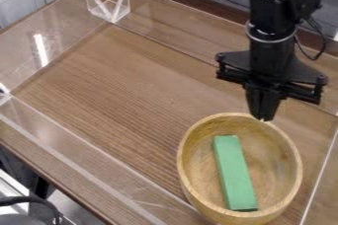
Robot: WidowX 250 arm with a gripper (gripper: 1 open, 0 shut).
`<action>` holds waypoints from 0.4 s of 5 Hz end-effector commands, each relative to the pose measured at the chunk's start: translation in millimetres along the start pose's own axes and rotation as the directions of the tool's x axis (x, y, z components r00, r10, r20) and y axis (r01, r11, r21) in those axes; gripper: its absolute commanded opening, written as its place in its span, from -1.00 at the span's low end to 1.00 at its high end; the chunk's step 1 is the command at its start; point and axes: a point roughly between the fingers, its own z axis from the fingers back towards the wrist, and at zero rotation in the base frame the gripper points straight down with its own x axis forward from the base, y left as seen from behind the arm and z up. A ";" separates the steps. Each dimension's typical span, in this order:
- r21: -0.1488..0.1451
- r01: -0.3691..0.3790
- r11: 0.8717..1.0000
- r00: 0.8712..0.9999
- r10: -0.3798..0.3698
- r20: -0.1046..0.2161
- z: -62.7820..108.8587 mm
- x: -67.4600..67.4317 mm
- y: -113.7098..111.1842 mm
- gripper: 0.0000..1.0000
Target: Put the green block in the brown bowl
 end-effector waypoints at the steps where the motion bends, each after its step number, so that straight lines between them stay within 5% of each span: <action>1: -0.023 -0.004 1.000 0.998 0.006 0.056 12.5 15.9 -2.5 -1.00; 2: -0.023 -0.003 1.000 0.998 0.004 0.057 11.4 19.6 -1.7 -1.00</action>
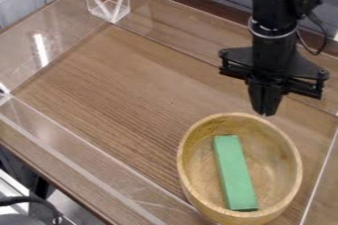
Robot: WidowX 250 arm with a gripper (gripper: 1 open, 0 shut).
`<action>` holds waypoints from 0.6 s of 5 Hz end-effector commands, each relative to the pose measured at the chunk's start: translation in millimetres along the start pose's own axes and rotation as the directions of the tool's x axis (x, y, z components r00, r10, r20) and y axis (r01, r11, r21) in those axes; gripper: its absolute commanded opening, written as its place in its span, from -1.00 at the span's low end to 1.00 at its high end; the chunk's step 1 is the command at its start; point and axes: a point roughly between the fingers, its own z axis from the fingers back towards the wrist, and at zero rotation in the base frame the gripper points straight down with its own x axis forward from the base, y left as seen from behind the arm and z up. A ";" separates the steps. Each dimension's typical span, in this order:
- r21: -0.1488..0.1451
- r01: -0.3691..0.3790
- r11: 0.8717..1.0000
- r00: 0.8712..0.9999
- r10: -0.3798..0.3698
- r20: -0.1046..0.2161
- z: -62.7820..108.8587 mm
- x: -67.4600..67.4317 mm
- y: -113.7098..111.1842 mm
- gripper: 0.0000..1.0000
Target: Put the green block in the brown bowl
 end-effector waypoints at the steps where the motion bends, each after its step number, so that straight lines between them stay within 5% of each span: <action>1: -0.022 -0.002 1.000 0.998 0.003 0.056 12.5 15.0 -3.0 -1.00; 3: -0.022 0.004 1.000 0.998 -0.003 0.059 9.9 21.0 -2.8 -1.00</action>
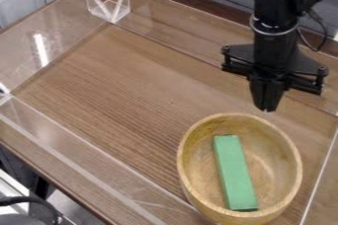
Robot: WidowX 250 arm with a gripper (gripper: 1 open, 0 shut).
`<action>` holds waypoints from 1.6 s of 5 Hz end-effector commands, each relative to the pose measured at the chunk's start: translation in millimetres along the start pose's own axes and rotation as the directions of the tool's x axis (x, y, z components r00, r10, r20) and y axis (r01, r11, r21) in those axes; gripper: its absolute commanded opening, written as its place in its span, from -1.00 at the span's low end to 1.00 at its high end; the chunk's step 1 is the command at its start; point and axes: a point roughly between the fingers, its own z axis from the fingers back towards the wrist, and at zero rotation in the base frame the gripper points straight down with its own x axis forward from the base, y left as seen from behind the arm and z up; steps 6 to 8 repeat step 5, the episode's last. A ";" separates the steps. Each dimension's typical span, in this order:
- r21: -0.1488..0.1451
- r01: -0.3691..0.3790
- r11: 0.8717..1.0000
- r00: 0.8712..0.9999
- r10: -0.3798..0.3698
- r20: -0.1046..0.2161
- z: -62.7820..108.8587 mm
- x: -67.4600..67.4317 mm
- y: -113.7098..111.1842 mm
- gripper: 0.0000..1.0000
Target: Put the green block in the brown bowl
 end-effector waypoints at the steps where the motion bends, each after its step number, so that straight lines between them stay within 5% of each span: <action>1: -0.022 -0.004 1.000 0.998 0.005 0.056 12.5 14.6 -2.8 -1.00; 8: -0.018 0.004 1.000 0.998 -0.003 0.061 11.1 24.4 -1.5 -1.00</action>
